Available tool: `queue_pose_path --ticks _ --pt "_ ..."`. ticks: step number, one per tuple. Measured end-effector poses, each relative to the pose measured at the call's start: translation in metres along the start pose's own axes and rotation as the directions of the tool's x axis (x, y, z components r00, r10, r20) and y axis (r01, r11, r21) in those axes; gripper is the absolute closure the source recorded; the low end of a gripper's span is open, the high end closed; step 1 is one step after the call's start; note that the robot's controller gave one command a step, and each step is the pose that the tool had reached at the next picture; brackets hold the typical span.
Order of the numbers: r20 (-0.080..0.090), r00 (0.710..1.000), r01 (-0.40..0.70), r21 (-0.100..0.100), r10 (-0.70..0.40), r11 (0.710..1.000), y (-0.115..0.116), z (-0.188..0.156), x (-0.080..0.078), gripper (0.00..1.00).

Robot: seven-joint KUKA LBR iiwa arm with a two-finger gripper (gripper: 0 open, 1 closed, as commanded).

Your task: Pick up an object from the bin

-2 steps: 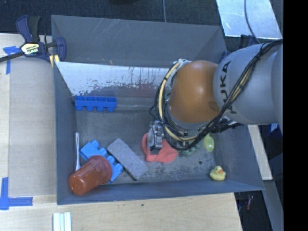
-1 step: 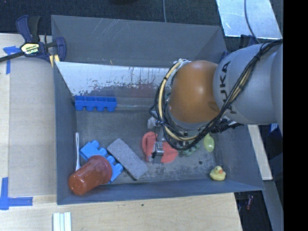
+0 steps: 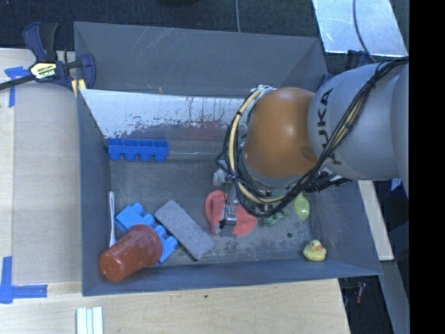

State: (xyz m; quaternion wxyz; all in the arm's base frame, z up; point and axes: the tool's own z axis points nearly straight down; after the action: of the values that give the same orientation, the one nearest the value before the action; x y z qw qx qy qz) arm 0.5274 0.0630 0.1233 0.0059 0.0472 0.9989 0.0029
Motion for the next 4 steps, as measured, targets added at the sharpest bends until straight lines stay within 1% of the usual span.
queue_pose_path --ticks 1,2,3,4 --pt "0.002 0.999 -0.053 -0.001 0.053 0.999 -0.023 0.019 0.007 0.0" --pt "0.007 0.998 -0.065 -0.002 0.065 0.998 -0.043 0.054 -0.017 0.0" --pt "0.005 1.0 0.011 -0.001 -0.011 1.0 -0.034 0.052 -0.004 1.0" --pt "0.005 1.0 0.01 -0.001 -0.01 1.0 -0.034 0.052 -0.004 1.0"
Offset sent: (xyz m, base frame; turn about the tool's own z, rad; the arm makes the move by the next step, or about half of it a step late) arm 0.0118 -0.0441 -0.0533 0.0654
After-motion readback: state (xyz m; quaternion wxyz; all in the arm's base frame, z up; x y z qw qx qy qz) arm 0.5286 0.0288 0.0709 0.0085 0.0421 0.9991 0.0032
